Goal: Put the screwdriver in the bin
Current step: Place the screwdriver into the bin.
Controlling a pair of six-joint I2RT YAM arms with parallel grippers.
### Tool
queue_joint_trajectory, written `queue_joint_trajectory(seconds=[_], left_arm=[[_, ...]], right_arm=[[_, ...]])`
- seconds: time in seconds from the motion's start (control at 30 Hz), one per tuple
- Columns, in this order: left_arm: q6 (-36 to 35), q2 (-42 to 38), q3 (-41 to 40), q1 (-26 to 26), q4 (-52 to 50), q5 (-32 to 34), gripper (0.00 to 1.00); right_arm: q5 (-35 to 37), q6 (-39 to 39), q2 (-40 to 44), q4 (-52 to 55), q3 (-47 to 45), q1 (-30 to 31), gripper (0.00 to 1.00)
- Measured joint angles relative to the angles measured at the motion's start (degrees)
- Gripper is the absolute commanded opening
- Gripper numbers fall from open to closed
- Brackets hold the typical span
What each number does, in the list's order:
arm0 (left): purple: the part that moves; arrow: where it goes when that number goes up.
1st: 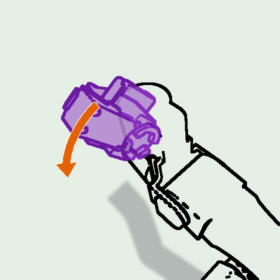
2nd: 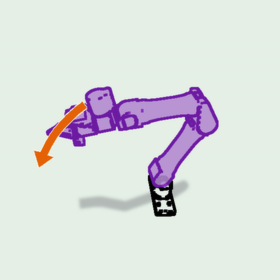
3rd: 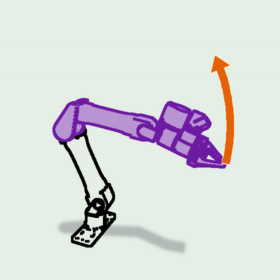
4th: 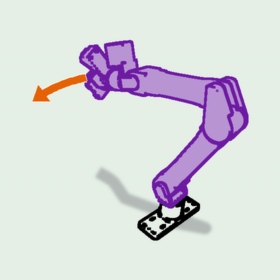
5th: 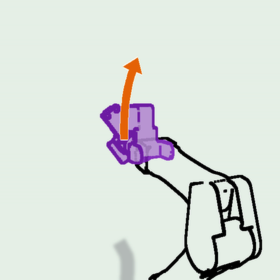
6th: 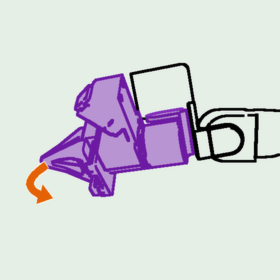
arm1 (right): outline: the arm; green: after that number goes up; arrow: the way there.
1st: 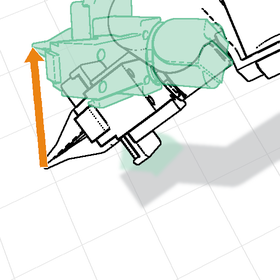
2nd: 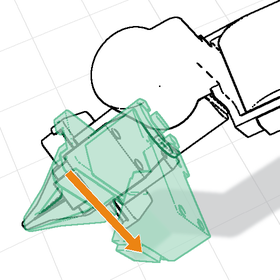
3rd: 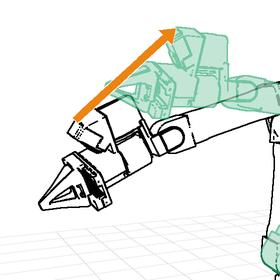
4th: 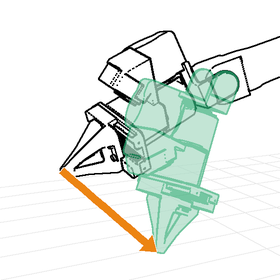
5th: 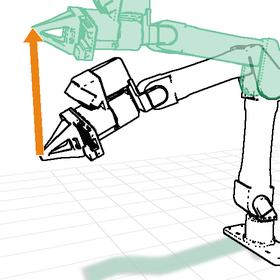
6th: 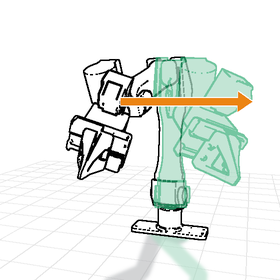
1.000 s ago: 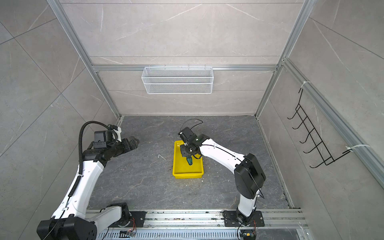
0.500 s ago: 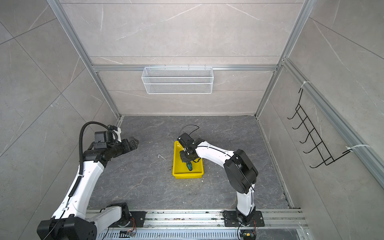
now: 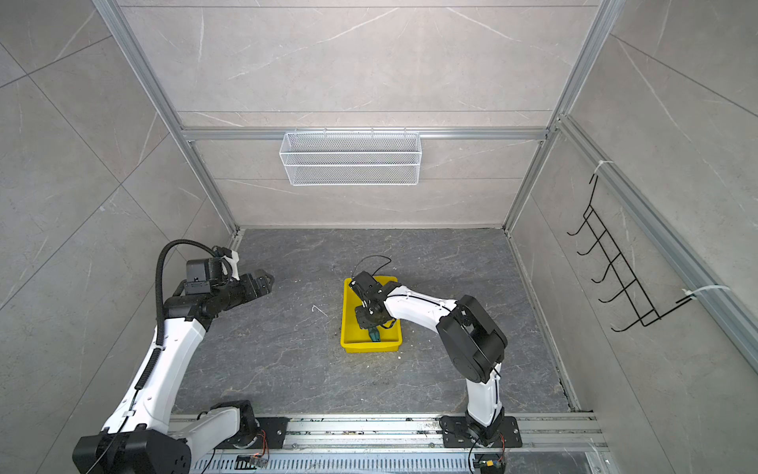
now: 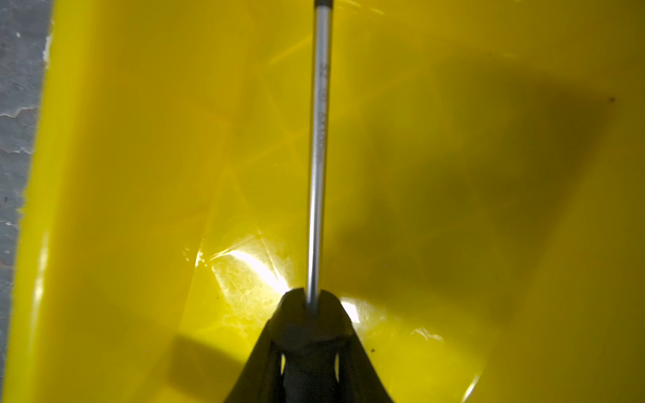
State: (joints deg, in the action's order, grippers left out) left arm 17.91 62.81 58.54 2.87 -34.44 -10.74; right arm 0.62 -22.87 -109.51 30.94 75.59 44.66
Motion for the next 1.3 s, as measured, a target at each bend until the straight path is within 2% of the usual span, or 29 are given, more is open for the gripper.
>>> queue_joint_trajectory(seconds=[0.13,0.3,0.47,0.57,0.87,1.03,1.07,1.1,1.3], left_arm=[[0.00,0.00,0.00,0.00,0.02,0.02,1.00],[0.00,0.00,-0.09,-0.11,0.13,0.07,1.00],[0.02,0.00,-0.17,-0.11,0.24,0.11,1.00],[0.04,0.00,-0.55,-0.11,0.31,0.11,1.00],[0.04,-1.20,-1.92,-0.11,1.16,0.68,1.00],[0.13,-2.78,-3.23,-0.11,3.15,1.60,1.00],[0.15,-2.89,-3.61,-0.11,3.63,1.64,1.00],[0.15,-2.89,-4.00,-0.11,4.11,1.66,1.00],[0.13,-2.82,-7.39,-0.11,9.03,1.75,1.00]], right_arm=[[0.24,0.33,-1.18,0.07,0.07,0.00,0.44],[0.72,0.33,-1.81,0.15,0.37,0.00,0.54],[1.66,0.44,-1.09,0.37,0.79,0.00,0.55],[2.14,0.44,2.29,0.42,0.42,0.00,0.56],[3.04,0.42,19.76,-0.22,-1.42,0.00,0.64],[5.35,-0.61,26.60,-3.28,-6.54,0.00,0.74],[6.03,-0.83,27.30,-3.89,-7.65,0.00,0.91],[6.60,-0.83,27.58,-4.24,-8.35,0.00,0.99],[9.01,-0.81,28.04,-5.31,-10.03,-1.42,0.99]])
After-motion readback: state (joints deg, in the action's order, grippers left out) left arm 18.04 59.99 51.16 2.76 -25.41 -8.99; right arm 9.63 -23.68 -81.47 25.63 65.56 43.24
